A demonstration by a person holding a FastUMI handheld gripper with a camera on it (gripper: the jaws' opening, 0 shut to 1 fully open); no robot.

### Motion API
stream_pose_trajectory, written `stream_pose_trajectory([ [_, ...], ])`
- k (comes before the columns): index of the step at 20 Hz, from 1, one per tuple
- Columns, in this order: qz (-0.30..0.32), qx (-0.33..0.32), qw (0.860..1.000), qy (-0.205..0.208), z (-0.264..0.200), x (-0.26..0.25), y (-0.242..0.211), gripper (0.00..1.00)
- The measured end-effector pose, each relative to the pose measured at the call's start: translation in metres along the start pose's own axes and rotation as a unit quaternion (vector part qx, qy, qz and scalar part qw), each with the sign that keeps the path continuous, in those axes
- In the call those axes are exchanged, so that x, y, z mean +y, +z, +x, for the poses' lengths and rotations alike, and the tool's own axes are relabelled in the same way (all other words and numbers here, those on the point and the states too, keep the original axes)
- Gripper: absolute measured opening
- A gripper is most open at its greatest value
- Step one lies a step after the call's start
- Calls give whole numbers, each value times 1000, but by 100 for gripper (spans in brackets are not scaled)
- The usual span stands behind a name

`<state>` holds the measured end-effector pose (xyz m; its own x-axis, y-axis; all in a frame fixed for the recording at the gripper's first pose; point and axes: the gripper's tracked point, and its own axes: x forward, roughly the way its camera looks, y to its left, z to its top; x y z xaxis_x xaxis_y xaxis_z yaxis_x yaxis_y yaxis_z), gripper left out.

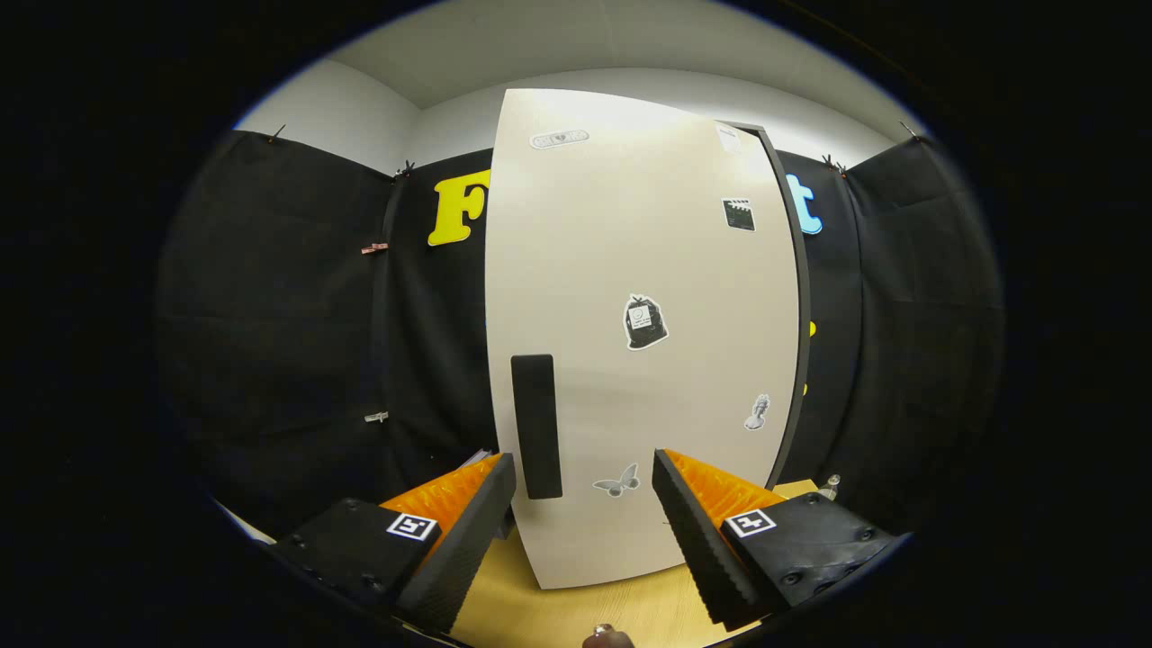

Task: Open the shoe cabinet door, grab the shoes and put them into the shoe cabinet, then close the shoe cabinet door.

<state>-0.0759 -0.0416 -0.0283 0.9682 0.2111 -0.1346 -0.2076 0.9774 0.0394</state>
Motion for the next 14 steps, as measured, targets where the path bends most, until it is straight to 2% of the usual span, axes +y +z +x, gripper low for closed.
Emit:
stream_pose_trajectory([
  [14, -10, 5, 1000, -5, -5, -9, 3, 99],
])
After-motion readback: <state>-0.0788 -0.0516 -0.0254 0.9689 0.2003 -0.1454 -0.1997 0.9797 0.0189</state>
